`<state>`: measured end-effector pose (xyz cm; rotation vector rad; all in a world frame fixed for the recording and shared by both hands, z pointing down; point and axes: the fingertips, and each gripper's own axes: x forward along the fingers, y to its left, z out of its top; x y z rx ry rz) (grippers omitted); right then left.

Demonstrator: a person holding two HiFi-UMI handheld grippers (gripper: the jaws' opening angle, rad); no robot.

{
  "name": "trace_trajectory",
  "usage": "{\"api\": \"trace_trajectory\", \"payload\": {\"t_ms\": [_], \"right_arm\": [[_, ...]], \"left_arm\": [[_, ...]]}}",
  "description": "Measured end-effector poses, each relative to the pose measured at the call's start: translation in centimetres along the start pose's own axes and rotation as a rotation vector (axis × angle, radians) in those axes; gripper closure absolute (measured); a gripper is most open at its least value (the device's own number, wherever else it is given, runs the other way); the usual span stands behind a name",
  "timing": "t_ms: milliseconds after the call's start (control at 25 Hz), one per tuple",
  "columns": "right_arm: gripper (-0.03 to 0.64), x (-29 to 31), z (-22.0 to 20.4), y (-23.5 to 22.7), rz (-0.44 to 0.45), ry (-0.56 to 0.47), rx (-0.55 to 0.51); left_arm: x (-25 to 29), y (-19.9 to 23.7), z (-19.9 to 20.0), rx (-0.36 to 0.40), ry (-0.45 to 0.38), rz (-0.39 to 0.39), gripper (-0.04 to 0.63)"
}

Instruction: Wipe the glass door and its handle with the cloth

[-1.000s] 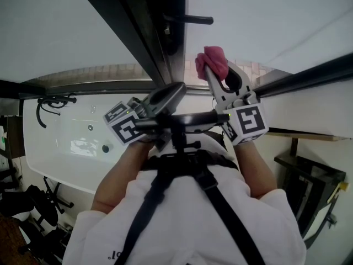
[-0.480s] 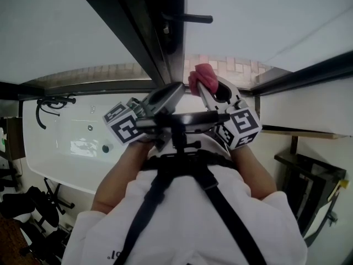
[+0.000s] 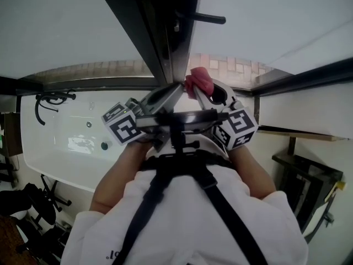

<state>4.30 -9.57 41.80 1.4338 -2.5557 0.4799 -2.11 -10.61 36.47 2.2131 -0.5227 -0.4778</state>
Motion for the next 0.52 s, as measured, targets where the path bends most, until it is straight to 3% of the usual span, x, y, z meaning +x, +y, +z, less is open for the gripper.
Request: {"api": "trace_trajectory", "payload": {"t_ms": [240, 520], "right_arm": [[0.520, 1.4, -0.4, 2.5, -0.001, 0.013, -0.013], [0.520, 3.3, -2.1, 5.8, -0.018, 0.046, -0.025]], "left_arm": [[-2.5, 0.8, 0.9, -0.009, -0.008, -0.002, 0.603], [-5.5, 2.7, 1.4, -0.106, 0.000, -0.054, 0.603]]}}
